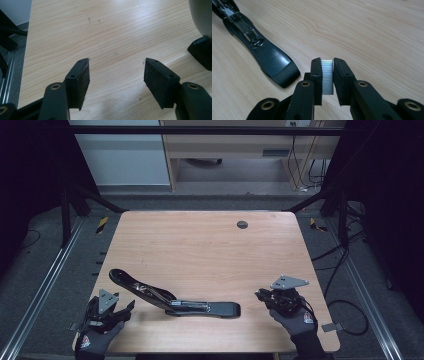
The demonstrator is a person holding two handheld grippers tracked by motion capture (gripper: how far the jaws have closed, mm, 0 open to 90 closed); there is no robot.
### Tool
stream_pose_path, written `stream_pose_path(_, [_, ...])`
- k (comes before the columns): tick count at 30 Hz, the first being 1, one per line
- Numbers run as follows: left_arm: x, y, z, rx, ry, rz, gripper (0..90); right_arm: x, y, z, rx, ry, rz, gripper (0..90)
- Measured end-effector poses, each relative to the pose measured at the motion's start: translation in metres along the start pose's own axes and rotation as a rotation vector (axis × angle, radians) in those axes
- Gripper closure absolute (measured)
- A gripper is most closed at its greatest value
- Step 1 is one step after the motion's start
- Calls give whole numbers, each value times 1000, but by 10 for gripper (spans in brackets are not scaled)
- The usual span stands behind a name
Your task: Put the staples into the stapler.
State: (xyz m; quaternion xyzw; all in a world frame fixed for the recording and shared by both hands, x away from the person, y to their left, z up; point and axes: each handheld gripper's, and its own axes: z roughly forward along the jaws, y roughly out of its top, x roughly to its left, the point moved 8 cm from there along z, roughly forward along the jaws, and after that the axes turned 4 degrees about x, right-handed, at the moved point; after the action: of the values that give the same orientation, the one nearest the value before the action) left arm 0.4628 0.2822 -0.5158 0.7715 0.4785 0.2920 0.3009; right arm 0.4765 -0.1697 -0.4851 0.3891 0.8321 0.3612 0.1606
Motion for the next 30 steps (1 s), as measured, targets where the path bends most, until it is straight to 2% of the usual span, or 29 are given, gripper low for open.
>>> stream_pose_path(5, [0, 0, 0, 0, -3, -8, 372, 6, 11, -3, -29, 29, -29, 786])
stream_pose_path(16, [0, 0, 1, 3, 2, -8, 372, 18, 30, -2, -50, 67, -73, 786])
stream_pose_path(20, [0, -1, 2, 8, -2, -8, 372, 21, 40, -3, -66, 87, -86, 786])
stream_pose_path(21, [0, -1, 2, 10, -4, -5, 372, 22, 46, -3, -74, 95, -102, 786])
stream_pose_path(30, [-1, -1, 3, 7, -3, -6, 371, 33, 60, -2, -78, 132, -143, 786])
